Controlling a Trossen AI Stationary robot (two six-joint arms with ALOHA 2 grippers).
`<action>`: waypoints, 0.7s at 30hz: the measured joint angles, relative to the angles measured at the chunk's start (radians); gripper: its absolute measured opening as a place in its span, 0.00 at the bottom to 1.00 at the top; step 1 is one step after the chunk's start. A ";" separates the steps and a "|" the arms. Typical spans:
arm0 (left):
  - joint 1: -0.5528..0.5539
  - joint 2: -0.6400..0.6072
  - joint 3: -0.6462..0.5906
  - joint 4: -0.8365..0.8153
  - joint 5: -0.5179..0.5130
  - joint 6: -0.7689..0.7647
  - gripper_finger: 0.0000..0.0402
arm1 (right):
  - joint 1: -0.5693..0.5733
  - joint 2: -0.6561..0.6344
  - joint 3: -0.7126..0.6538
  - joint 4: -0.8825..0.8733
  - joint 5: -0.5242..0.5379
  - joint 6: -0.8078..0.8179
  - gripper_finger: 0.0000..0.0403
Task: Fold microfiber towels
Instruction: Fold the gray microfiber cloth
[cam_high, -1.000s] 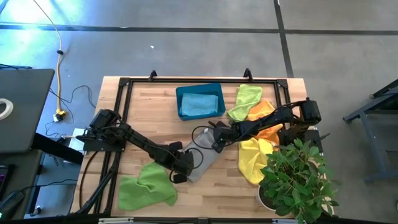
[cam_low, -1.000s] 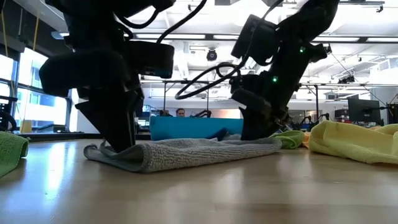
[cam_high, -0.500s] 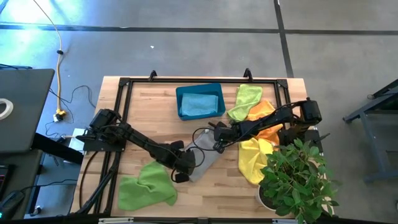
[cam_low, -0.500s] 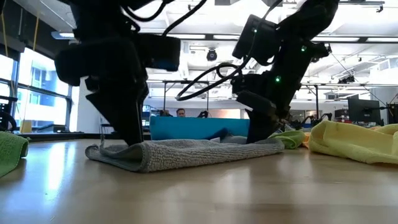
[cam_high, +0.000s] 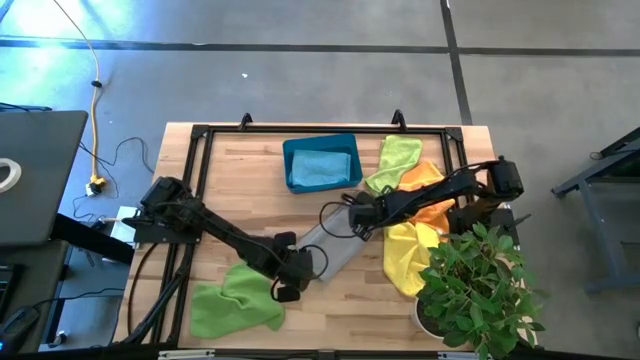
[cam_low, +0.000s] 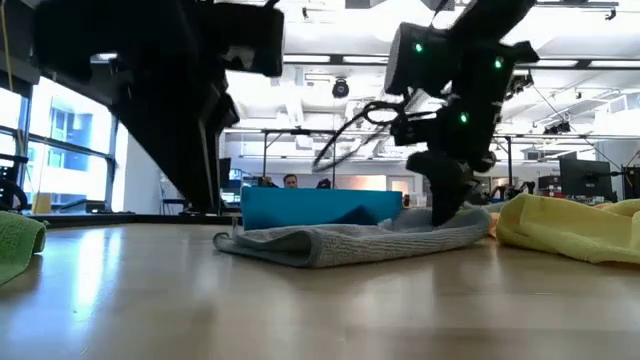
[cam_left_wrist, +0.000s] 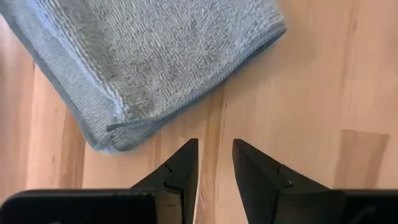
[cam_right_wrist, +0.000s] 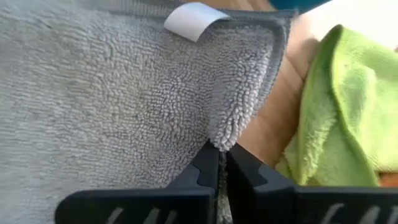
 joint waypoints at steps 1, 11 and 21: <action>-0.001 -0.001 0.011 -0.018 -0.002 0.008 0.22 | 0.006 0.000 0.017 -0.022 0.003 0.013 0.00; -0.012 -0.002 0.144 -0.319 -0.056 0.033 0.22 | 0.110 0.000 0.179 -0.100 0.004 0.128 0.00; -0.032 -0.003 0.234 -0.533 -0.094 0.028 0.22 | 0.219 0.060 0.277 0.008 0.004 0.247 0.00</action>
